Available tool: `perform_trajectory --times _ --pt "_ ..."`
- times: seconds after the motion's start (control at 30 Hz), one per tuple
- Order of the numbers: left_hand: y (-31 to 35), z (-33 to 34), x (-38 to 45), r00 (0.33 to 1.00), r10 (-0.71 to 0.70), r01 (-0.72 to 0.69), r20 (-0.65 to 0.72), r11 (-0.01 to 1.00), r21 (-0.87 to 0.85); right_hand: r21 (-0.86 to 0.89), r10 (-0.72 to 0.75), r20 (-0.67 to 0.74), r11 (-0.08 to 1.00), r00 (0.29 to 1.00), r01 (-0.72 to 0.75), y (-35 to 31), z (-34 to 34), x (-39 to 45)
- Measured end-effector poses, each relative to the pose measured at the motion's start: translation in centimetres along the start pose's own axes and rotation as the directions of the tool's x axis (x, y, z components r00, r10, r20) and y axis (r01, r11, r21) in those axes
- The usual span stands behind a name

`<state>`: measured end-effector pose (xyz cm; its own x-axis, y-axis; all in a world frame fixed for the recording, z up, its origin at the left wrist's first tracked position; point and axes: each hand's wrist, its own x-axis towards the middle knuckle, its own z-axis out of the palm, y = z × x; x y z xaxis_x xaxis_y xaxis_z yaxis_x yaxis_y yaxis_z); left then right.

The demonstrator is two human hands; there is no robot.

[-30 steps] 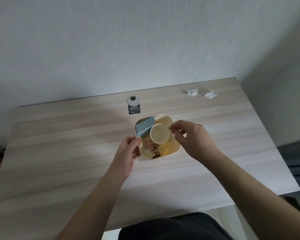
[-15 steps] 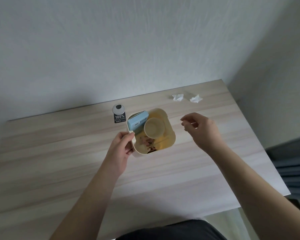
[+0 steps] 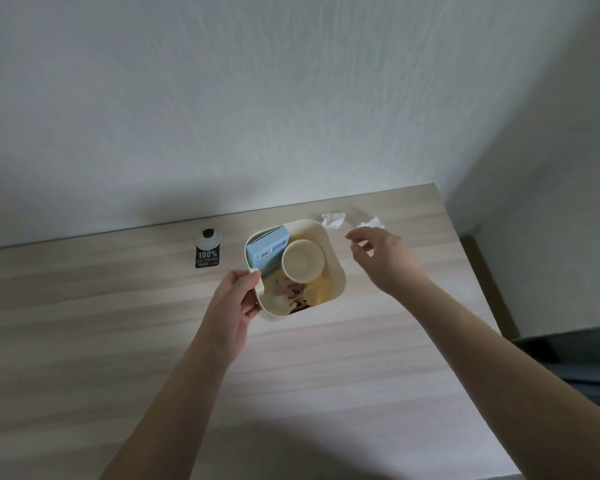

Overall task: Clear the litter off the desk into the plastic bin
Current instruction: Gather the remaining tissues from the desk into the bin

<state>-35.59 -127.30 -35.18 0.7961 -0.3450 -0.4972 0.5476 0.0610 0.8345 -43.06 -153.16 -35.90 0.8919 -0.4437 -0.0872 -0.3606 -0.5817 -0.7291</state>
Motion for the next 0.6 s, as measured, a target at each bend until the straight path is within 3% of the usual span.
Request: perform_trajectory --times 0.17,0.33,0.5,0.6 --pt "0.4 2.9 1.6 1.0 0.025 -0.025 -0.016 0.999 0.037 -0.075 0.046 0.085 0.996 0.995 -0.04 2.5 1.6 4.8" --pt "0.4 2.8 1.8 0.995 0.075 -0.072 0.058 0.996 -0.054 -0.117 0.084 0.176 0.991 0.981 -0.064 4.1 4.9 9.2" --pt "0.5 2.8 2.6 0.989 0.026 -0.03 -0.146 0.999 -0.026 -0.322 0.081 0.252 0.947 0.964 0.005 4.9 7.5 12.8" --pt "0.7 2.2 3.0 0.995 0.032 -0.034 -0.092 0.999 -0.022 -0.428 0.1 0.323 0.903 0.941 0.051 5.1 8.9 14.0"
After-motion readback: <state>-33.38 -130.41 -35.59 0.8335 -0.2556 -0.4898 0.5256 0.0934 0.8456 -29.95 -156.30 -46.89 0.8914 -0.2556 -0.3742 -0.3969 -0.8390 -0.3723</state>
